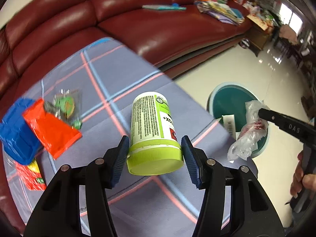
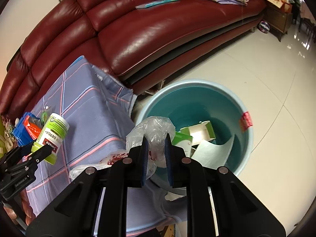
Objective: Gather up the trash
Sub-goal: 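Carry the bottle and plastic bag over the teal bin and open both tools, then move both open tools back over the table toward the blue tray, then grasp the orange packet with the right tool while the left tool grasps the red snack bag, then lift the red snack bag and orange packet and carry them toward the teal bin, then open both tools over the teal bin to drop the bag and packet, then move both open tools back over the table toward the blue tray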
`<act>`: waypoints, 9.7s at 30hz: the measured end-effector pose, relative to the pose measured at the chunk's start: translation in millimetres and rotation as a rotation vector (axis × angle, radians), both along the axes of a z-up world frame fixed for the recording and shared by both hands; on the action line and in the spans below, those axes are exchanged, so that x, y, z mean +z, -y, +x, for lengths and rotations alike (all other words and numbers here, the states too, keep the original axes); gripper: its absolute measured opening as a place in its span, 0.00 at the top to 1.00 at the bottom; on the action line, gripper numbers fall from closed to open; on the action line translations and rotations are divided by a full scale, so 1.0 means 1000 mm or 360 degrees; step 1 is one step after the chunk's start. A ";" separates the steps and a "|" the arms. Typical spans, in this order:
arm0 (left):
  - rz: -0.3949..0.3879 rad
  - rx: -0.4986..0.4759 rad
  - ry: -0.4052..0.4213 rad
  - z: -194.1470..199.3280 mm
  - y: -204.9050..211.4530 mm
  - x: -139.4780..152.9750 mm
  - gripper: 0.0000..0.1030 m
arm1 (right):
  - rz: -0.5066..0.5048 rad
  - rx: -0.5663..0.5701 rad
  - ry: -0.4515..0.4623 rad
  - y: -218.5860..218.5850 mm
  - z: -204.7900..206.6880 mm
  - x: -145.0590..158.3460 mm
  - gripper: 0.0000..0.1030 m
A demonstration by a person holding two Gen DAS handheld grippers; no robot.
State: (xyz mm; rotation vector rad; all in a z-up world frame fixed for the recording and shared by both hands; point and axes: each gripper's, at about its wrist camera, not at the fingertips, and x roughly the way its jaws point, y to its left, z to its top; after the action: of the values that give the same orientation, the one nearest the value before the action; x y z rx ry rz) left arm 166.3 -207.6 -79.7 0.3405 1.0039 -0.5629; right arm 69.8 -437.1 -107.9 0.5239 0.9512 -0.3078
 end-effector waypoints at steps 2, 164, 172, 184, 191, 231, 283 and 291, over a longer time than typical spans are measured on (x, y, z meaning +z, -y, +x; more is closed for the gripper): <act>-0.0021 -0.0009 -0.0017 -0.004 0.006 0.003 0.46 | -0.0007 -0.0020 0.0009 0.005 -0.006 0.002 0.86; -0.0274 0.0750 -0.0097 0.073 -0.258 -0.049 0.36 | -0.0164 0.0932 -0.0048 -0.286 0.166 0.009 0.78; -0.0256 0.0696 -0.0136 0.055 -0.259 -0.047 0.82 | -0.0116 0.0873 -0.0055 -0.260 0.141 0.005 0.78; -0.0299 0.0392 -0.0206 -0.019 -0.218 -0.018 0.82 | -0.0060 0.0762 -0.0023 -0.223 0.088 0.013 0.78; -0.0279 0.0277 -0.0210 -0.050 -0.183 -0.013 0.82 | -0.0062 0.0685 0.0010 -0.197 0.048 0.024 0.78; -0.0128 -0.0394 -0.0359 -0.092 0.071 -0.001 0.81 | -0.0001 -0.0086 0.0165 0.052 -0.101 0.045 0.74; -0.0233 -0.0204 -0.0309 -0.060 0.078 -0.007 0.04 | 0.0150 -0.0055 -0.0089 0.077 -0.050 -0.006 0.17; -0.0255 -0.0193 -0.0308 -0.066 0.070 -0.006 0.04 | 0.0121 -0.0066 -0.0133 0.064 -0.051 -0.004 0.17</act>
State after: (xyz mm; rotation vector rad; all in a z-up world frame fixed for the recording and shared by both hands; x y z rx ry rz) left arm 100.2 -277.2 -85.6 0.2076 1.1211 -0.7929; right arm 19.2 -500.7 -112.0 0.6042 1.0373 -0.3339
